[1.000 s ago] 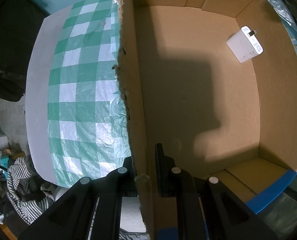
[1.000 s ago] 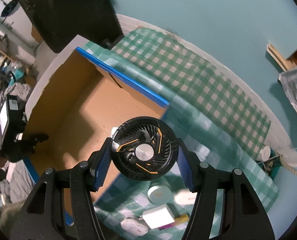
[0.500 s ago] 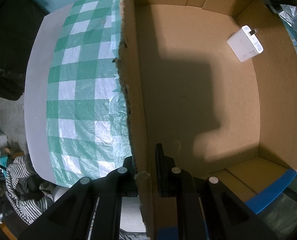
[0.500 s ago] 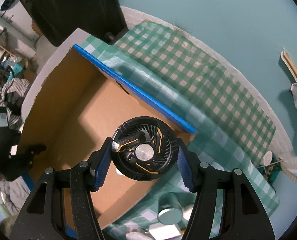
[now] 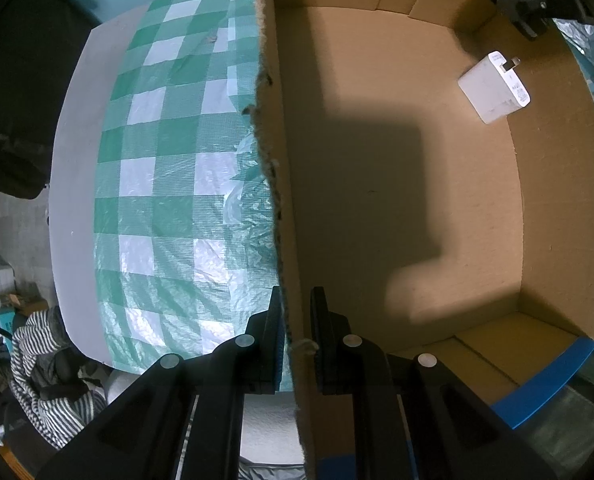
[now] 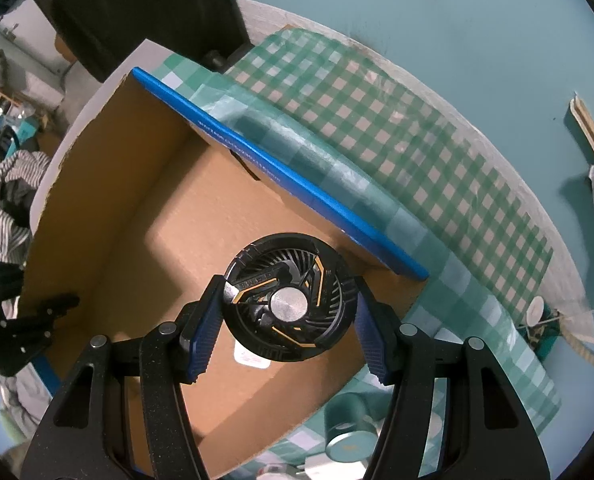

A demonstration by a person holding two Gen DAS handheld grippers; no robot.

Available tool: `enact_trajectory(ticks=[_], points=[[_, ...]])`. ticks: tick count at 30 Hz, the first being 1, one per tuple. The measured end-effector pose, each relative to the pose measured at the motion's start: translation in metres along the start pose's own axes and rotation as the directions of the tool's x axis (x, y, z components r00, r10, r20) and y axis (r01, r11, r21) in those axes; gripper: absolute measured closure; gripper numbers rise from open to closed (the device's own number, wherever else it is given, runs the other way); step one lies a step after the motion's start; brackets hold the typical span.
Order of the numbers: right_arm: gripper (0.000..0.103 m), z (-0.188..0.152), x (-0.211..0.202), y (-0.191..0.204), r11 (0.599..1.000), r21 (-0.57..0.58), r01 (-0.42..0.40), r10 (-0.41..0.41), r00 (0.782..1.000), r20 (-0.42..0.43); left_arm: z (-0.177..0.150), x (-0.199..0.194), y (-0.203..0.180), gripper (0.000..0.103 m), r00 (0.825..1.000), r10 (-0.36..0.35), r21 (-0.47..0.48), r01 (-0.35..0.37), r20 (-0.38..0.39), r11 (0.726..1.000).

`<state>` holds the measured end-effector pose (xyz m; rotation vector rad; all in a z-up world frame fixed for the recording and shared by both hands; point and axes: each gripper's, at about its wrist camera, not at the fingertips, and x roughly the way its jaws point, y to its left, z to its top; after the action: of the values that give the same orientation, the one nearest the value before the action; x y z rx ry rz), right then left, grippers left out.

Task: Organize rigid objects
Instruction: 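Carry the black fan into the box and release it beside the adapter, then return the right gripper to the white pill bottle and grasp it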

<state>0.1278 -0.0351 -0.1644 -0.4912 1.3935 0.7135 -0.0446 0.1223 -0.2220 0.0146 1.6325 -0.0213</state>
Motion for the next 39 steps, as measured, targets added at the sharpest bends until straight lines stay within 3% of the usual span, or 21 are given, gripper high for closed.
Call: enact_trajectory(ticks=[11,17,39], points=[[0.041,-0.004,0.005,0.001,1.0,0.005,-0.004,0.004,1.0,-0.022,0.001,0.0,0.006,0.091,1.0,-0.008,-0.001,0.008,-0.001,1.0],[0.036,-0.006,0.001,-0.004,1.0,0.02,-0.015,0.015,1.0,0.0,0.002,0.0,0.001,0.091,1.0,-0.005,0.007,0.005,-0.004,1.0],[0.036,-0.023,-0.06,-0.015,0.998,0.056,-0.023,0.02,0.998,0.057,0.005,-0.005,-0.001,0.091,1.0,-0.003,0.011,0.003,-0.005,1.0]])
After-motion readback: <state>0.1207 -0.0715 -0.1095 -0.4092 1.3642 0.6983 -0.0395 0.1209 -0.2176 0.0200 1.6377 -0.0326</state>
